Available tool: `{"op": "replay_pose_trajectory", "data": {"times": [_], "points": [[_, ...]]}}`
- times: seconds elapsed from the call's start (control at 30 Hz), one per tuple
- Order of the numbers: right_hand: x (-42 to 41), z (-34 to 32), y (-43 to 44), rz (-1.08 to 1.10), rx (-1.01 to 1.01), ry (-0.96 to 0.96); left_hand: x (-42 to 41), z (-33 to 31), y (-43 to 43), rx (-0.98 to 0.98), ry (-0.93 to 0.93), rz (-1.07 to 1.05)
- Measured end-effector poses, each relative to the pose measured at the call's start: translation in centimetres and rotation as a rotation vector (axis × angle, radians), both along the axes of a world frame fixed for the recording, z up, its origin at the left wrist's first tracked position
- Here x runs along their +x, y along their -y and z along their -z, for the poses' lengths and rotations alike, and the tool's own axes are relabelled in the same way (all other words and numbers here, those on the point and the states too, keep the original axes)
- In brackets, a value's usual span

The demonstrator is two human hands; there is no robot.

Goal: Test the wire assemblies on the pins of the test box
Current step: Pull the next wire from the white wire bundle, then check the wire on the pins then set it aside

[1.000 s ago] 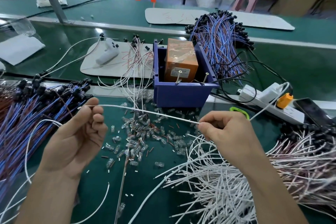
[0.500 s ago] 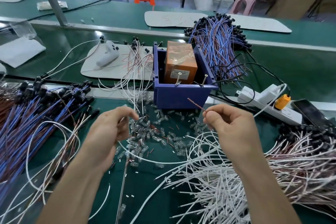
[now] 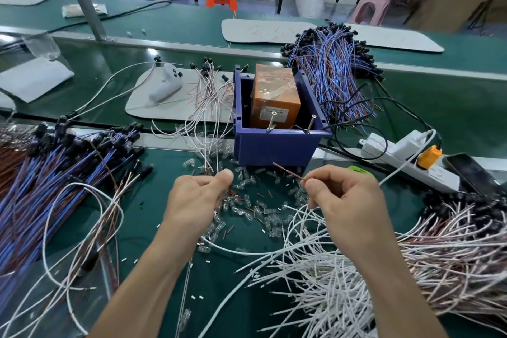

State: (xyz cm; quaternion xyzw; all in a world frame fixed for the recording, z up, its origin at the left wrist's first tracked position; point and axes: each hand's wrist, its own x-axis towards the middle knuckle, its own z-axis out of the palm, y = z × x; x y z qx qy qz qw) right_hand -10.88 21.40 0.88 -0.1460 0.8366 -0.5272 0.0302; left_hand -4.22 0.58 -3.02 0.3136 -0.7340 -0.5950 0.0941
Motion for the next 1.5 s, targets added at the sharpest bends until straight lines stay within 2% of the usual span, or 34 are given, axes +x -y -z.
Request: {"op": "replay_pose_trajectory", "data": {"times": [0.13,0.27,0.37,0.57,0.7,0.8,1.0,1.1,1.17,1.3,1.4,1.5], "points": [[0.2,0.0,0.0,-0.001,0.016,-0.007,0.4,0.2,-0.1,-0.126,-0.075,0.029],[0.4,-0.1,0.2,-0.027,0.062,0.004,0.2,-0.2,-0.9,-0.112,-0.212,0.220],[0.5,-0.2,0.1,-0.080,0.120,0.019,-0.2,-0.5,-1.7,-0.159,-0.231,0.266],[0.9,-0.6,0.0,-0.104,0.145,0.017,-0.2,-0.3,-2.9,0.058,-0.276,0.093],[0.5,-1.3,-1.4,-0.029,0.161,-0.037,-0.2,0.5,-2.0,0.036,-0.180,-0.078],[0.3,-1.9,-1.8,-0.022,0.164,-0.067,0.3,0.1,-1.2,-0.100,-0.052,0.044],[-0.1,-2.0,-0.9,-0.022,0.158,-0.063,-1.6,-1.0,-2.2,0.052,0.062,0.346],[0.3,-2.0,-0.2,-0.066,0.160,-0.076,-0.9,-1.1,-2.3,0.239,-0.071,0.389],[0.8,-1.9,0.6,-0.106,0.166,-0.088,-0.1,-1.2,-2.7,0.272,-0.150,0.424],[1.6,-1.8,1.8,-0.194,0.164,-0.067,-0.6,-0.4,-3.5,0.279,-0.112,0.542],[1.7,-1.6,1.8,-0.267,0.206,-0.036,-0.2,-0.3,-3.3,0.185,-0.087,0.561],[1.6,-1.5,1.8,-0.249,0.260,-0.062,0.0,-0.8,-3.3,0.174,-0.056,0.570]]}}
